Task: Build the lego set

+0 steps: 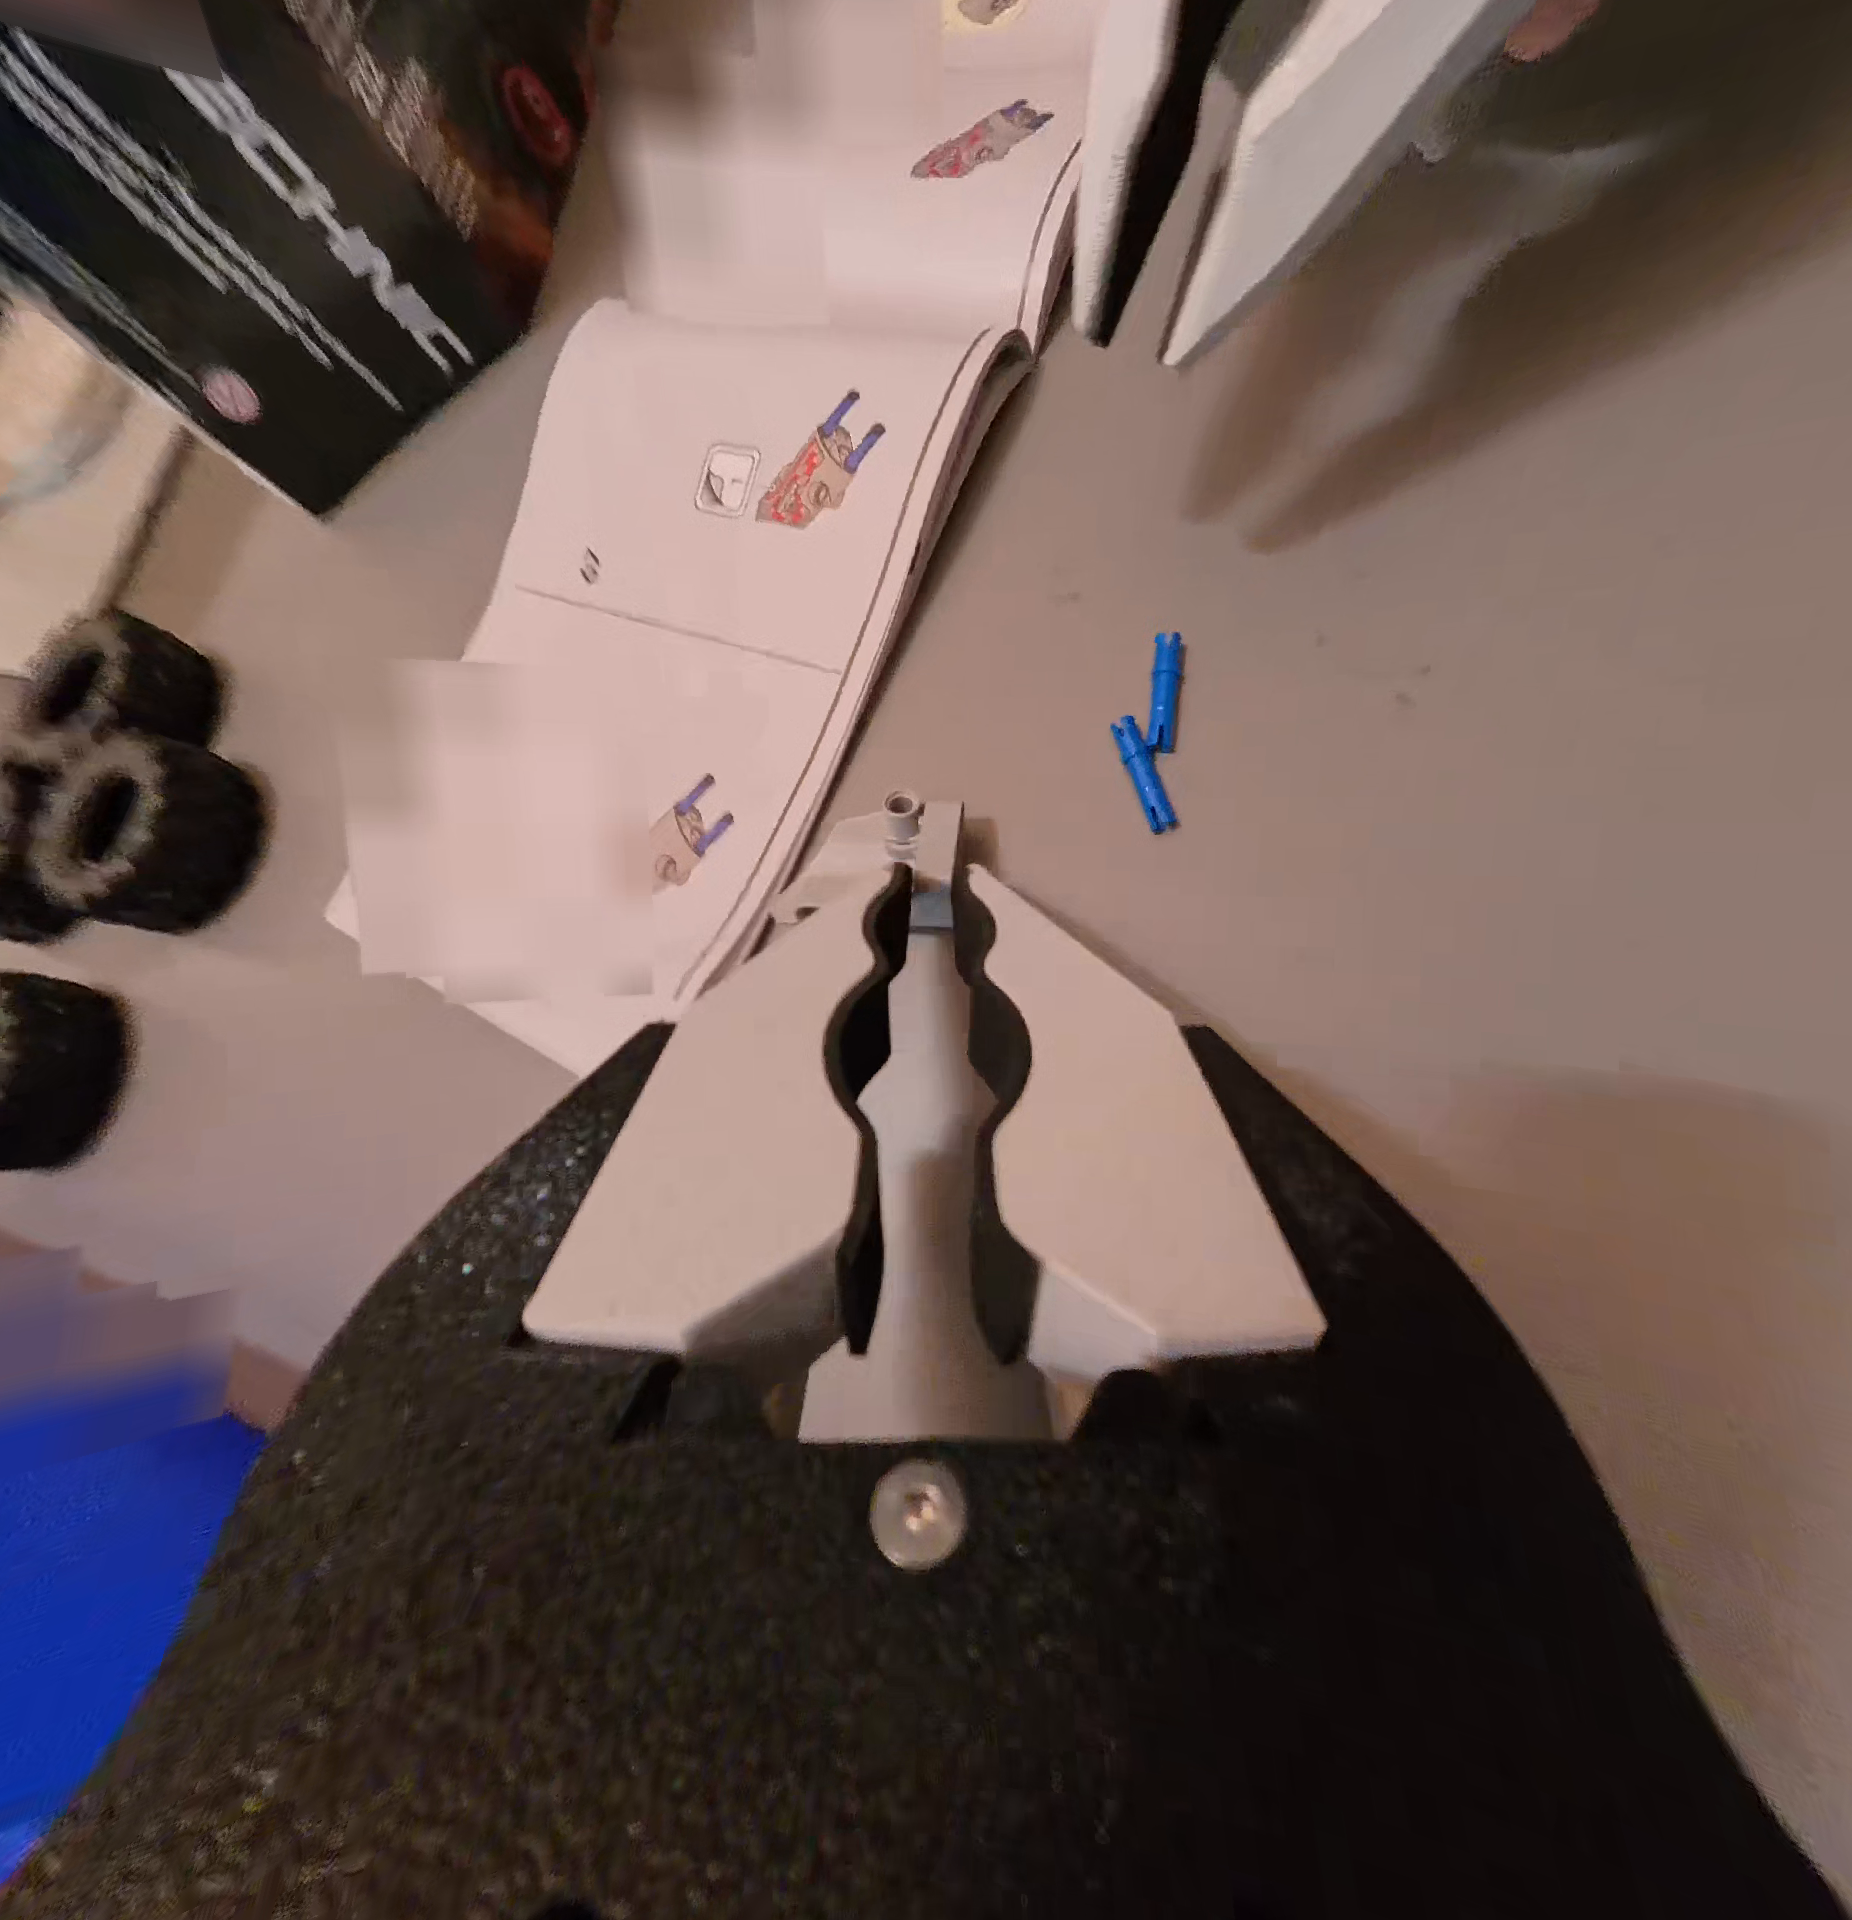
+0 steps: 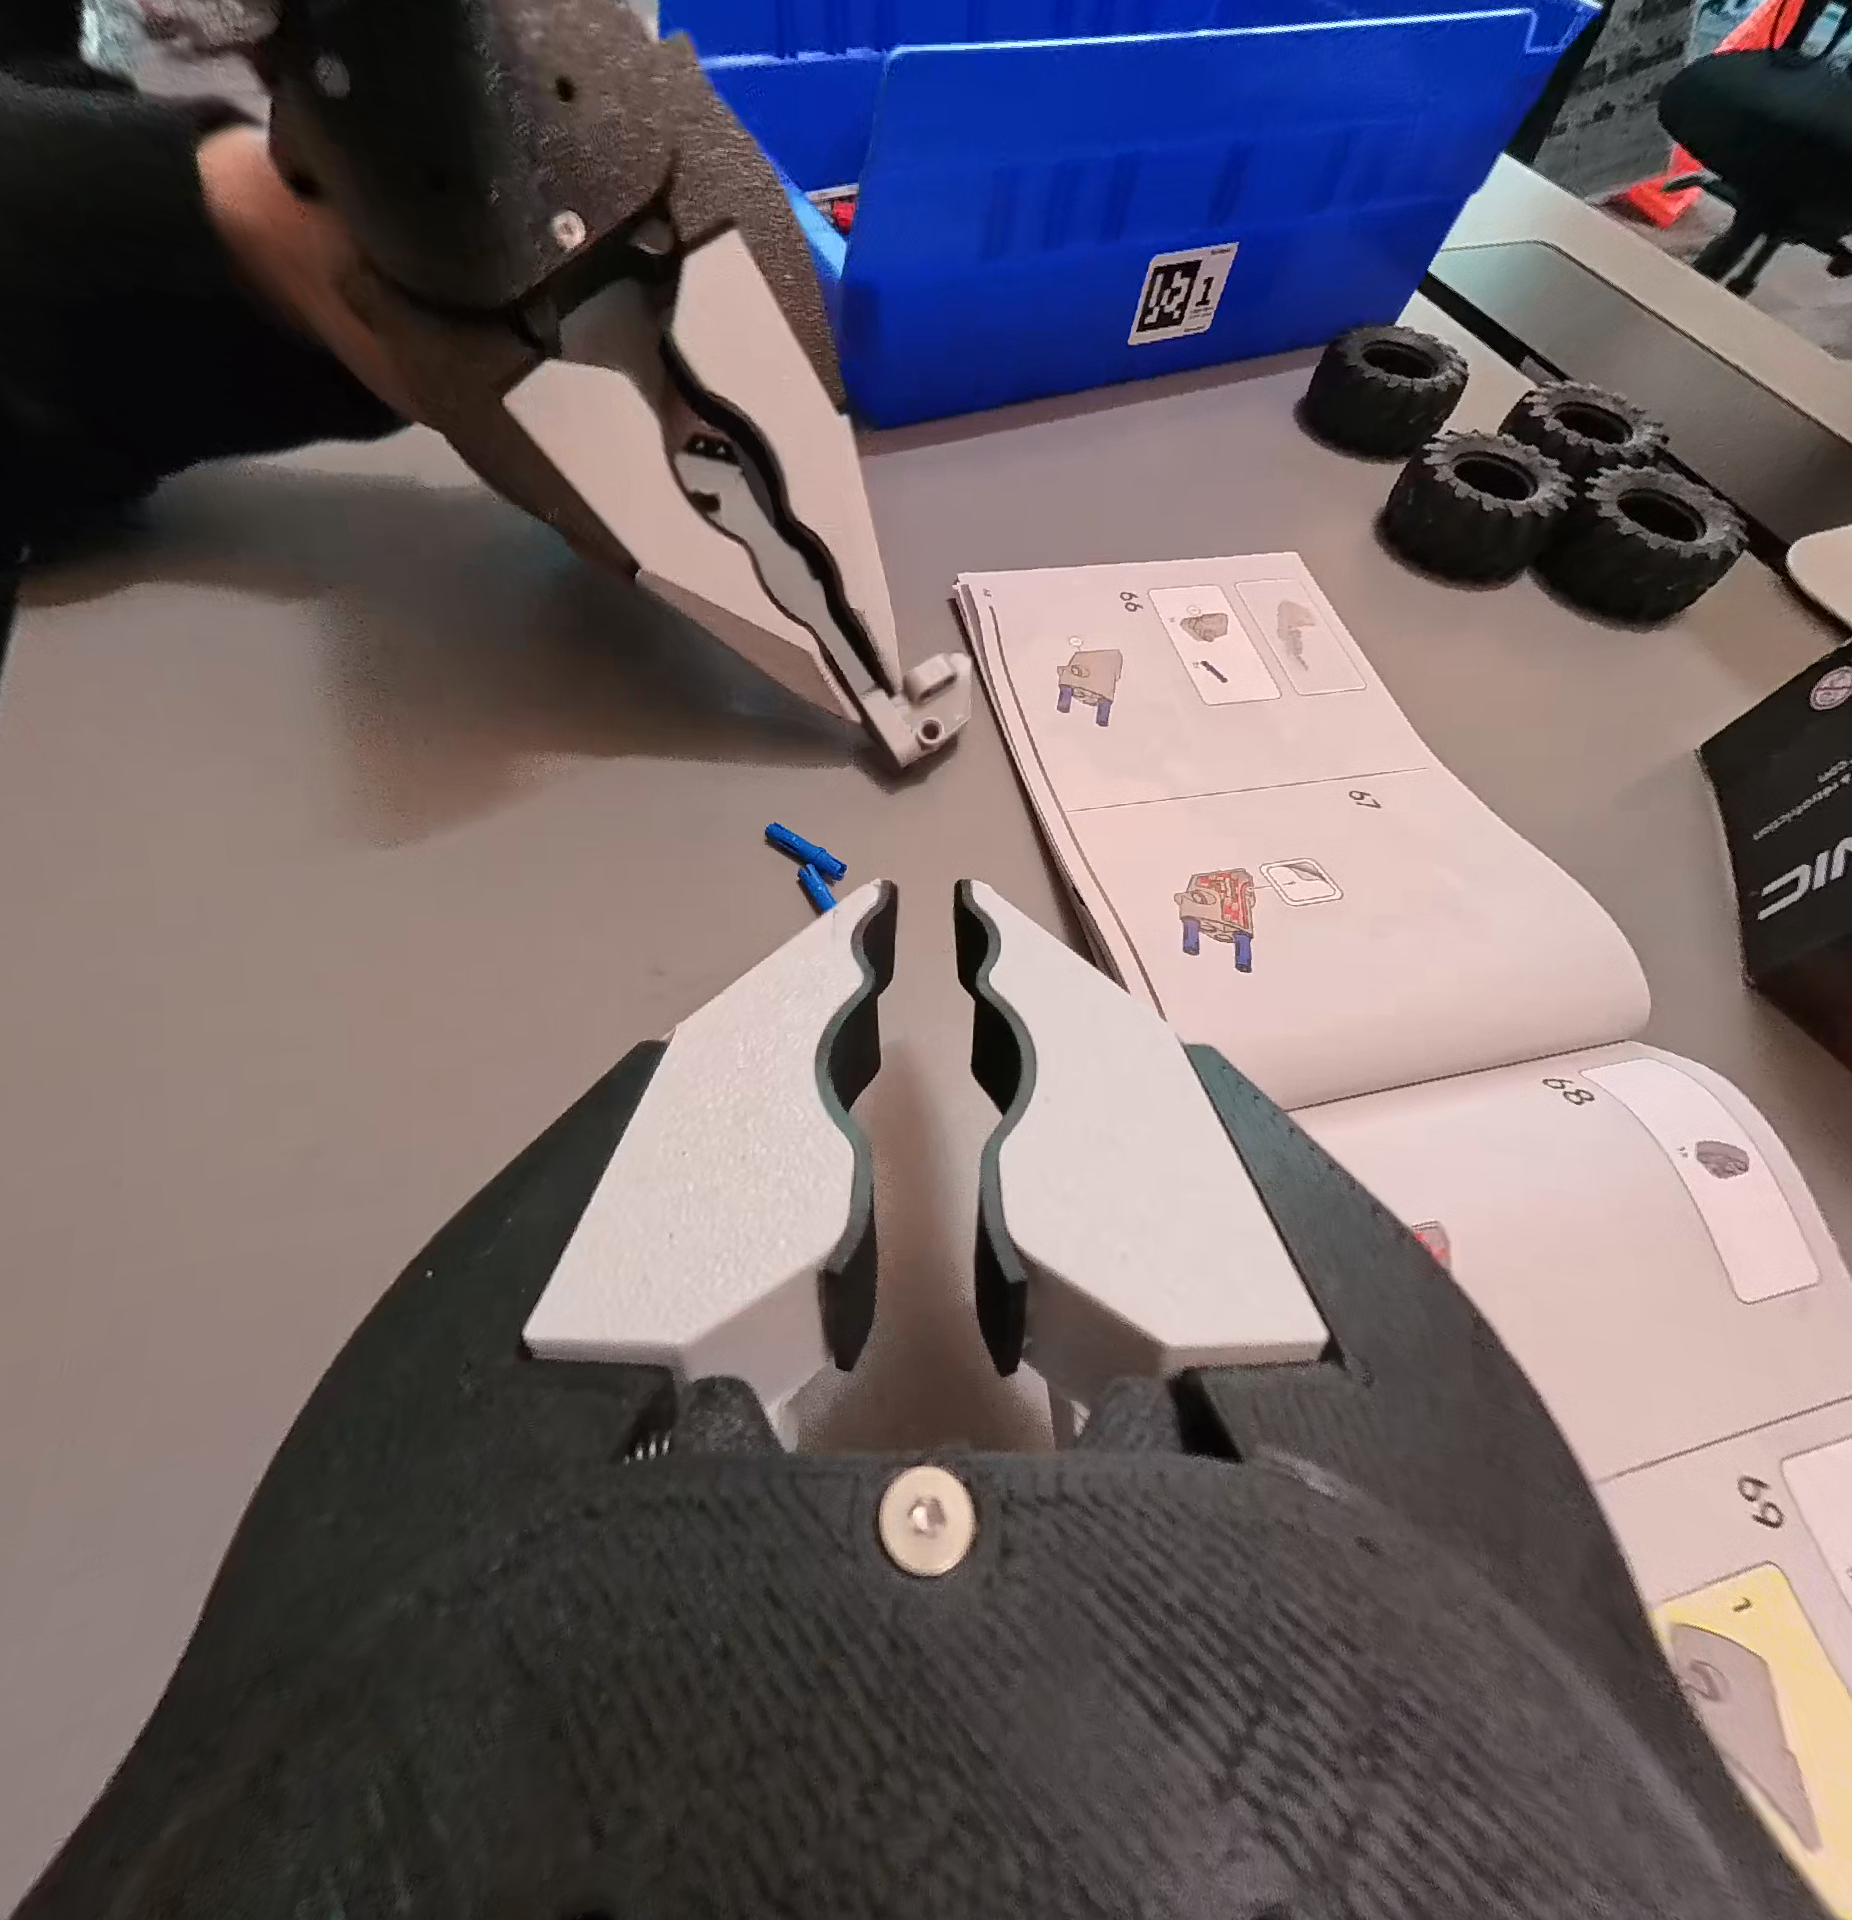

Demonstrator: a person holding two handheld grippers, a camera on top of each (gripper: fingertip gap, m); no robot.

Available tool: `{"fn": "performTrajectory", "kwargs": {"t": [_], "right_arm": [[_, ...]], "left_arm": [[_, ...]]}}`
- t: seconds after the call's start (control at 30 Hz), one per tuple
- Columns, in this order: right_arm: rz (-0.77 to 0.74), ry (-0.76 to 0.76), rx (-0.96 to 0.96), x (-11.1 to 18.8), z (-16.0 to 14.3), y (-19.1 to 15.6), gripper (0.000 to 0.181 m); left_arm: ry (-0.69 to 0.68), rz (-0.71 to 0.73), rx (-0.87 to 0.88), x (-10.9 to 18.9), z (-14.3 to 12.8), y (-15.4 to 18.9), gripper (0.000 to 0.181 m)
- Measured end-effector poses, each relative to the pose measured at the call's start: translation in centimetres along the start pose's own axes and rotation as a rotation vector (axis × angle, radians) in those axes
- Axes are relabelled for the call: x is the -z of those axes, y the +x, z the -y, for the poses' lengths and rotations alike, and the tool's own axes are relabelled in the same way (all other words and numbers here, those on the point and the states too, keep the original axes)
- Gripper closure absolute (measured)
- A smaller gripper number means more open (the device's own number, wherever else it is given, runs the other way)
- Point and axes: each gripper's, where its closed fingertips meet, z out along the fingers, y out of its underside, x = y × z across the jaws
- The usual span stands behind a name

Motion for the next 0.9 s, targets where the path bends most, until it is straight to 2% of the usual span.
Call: {"fn": "performTrajectory", "kwargs": {"t": [0.03, 0.13, 0.23, 0.3, 0.4, 0.53, 0.63, 0.8, 0.9], "right_arm": [[0.013, 0.010, -0.025, 0.0, 0.1, -0.1, 0.170], [0.056, 0.056, -0.157, 0.0, 0.6, -0.2, 0.155], [0.128, 0.103, -0.284, 0.2, 1.1, -0.6, 0.141], [0.198, 0.128, -0.343, 0.3, 1.5, -1.2, 0.138], [0.280, 0.187, -0.385, 0.8, 2.5, -2.0, 0.142], [0.354, 0.209, -0.354, 1.2, 3.0, -3.0, 0.151], [0.377, 0.242, -0.321, 1.6, 3.5, -3.4, 0.165], [0.351, 0.252, -0.295, 1.6, 3.6, -3.0, 0.166], [0.317, 0.271, -0.301, 1.9, 3.6, -2.1, 0.166]], "left_arm": [[0.008, 0.035, -0.060, 0.1, 0.3, 0.0, 0.176], [0.025, 0.179, -0.273, 0.6, 1.7, 0.1, 0.176], [0.092, 0.326, -0.485, 1.5, 4.5, 1.2, 0.177], [0.118, 0.401, -0.606, 1.8, 6.1, 2.3, 0.177], [0.173, 0.488, -0.708, 2.1, 8.1, 3.6, 0.177], [0.268, 0.489, -0.708, 2.2, 9.8, 4.8, 0.177], [0.297, 0.489, -0.696, 2.4, 10.1, 4.7, 0.177], [0.349, 0.440, -0.615, 2.5, 10.3, 4.6, 0.176], [0.408, 0.395, -0.544, 3.0, 10.7, 4.9, 0.168]]}}
